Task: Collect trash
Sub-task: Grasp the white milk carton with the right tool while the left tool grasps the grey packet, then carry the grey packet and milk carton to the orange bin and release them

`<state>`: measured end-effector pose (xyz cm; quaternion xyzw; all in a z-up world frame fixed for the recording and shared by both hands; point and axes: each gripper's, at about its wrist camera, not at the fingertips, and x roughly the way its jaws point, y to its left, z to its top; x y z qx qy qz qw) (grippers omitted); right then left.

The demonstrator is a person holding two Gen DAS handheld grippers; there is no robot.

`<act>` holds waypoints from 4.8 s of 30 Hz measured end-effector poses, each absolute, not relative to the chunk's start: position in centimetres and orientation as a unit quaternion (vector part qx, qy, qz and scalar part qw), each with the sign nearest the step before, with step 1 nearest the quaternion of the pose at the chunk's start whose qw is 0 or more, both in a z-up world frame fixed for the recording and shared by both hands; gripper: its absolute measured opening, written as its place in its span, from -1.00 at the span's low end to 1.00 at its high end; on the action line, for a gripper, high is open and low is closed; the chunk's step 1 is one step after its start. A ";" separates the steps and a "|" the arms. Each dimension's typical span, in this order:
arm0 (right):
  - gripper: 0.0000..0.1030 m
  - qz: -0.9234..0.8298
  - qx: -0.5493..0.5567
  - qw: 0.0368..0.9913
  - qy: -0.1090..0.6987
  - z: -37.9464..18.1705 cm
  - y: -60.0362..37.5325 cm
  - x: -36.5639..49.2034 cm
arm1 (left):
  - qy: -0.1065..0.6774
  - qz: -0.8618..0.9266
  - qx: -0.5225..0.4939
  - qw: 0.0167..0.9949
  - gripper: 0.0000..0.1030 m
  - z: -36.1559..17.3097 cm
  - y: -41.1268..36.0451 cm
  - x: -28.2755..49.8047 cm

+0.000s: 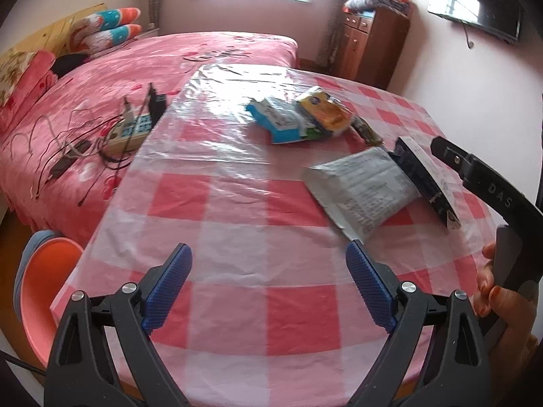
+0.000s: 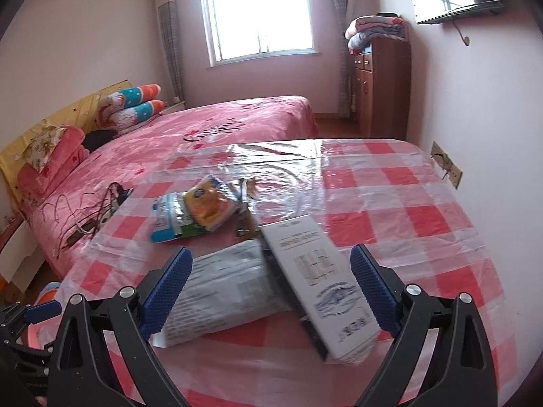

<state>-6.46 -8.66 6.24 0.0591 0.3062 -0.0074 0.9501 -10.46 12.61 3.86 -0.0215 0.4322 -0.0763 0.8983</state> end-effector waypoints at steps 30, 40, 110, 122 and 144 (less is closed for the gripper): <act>0.81 0.079 0.154 0.902 0.396 3.0 -15.3 -3.6 | 0.421 -0.200 0.118 0.877 0.79 3.9 1.9 -5.5; 0.81 0.107 0.186 0.889 0.404 2.5 -16.0 -3.1 | 0.421 -0.236 0.206 0.851 0.79 2.4 -0.1 -3.3; 0.19 0.107 0.173 0.895 0.397 1.6 -14.9 -2.7 | 0.442 -0.238 0.046 0.864 0.59 0.8 3.9 -4.2; 0.19 0.130 0.187 0.888 0.399 2.0 -13.1 -3.1 | 0.444 -0.237 -0.016 0.864 0.58 1.3 8.3 -7.2; 0.19 0.188 0.176 0.866 0.428 1.6 -7.1 -3.7 | 0.417 -0.170 -0.093 0.888 0.58 2.5 18.2 -9.7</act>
